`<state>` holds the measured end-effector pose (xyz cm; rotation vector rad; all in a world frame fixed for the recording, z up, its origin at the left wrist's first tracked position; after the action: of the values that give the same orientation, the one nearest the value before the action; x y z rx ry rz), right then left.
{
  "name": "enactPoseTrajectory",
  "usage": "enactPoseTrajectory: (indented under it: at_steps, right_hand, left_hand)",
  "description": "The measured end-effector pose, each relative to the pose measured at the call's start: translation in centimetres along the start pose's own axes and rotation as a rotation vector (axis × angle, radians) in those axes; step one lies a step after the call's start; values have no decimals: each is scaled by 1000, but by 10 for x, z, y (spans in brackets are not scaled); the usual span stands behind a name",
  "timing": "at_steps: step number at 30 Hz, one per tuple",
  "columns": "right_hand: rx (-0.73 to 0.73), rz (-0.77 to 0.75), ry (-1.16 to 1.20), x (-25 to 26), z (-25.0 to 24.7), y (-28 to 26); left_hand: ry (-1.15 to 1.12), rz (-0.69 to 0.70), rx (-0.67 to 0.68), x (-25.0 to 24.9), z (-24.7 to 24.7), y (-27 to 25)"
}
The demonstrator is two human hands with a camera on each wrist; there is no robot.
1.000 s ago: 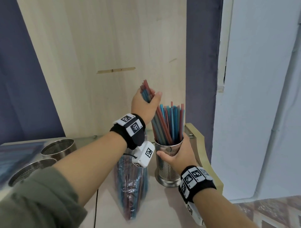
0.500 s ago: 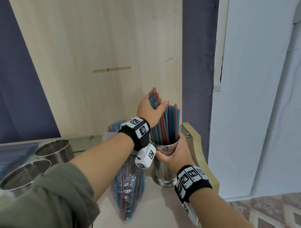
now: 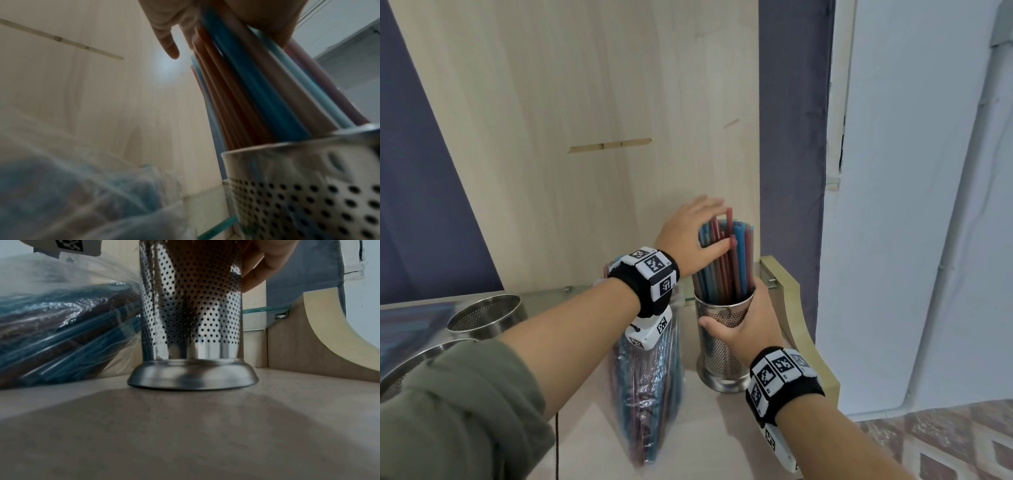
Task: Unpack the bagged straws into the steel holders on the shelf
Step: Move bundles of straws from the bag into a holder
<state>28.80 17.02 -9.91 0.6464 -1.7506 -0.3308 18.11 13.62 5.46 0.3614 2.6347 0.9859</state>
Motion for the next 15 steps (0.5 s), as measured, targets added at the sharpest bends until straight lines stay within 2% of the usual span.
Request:
enactPoseTrajectory:
  at_steps: [2, 4, 8, 10, 12, 15]
  right_hand:
    - [-2, 1, 5, 0, 0, 0]
    - [2, 0, 0, 0, 0, 0]
    - [10, -1, -4, 1, 0, 0]
    - [16, -5, -8, 2, 0, 0]
    - [10, -14, -13, 3, 0, 0]
    - [4, -21, -16, 5, -1, -1]
  left_hand:
    - [-12, 17, 46, -1, 5, -4]
    - [-29, -4, 31, 3, 0, -10]
    - [-189, -91, -183, 19, -45, -35]
    - [-138, -196, -248, 39, -64, -58]
    - [35, -328, -197, 63, -68, -86]
    - [287, -485, -13, 101, -55, -131]
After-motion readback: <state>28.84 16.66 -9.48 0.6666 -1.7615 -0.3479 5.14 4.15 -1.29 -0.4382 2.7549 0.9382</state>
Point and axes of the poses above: each hand's wrist, its own y-axis towards the middle knuckle, its own z-axis out of the palm, x = y × z, the point moved 10 cm from there along y, towards the middle knuckle, and after that the axes turned 1 degree about -y, right-handed, at the moved point
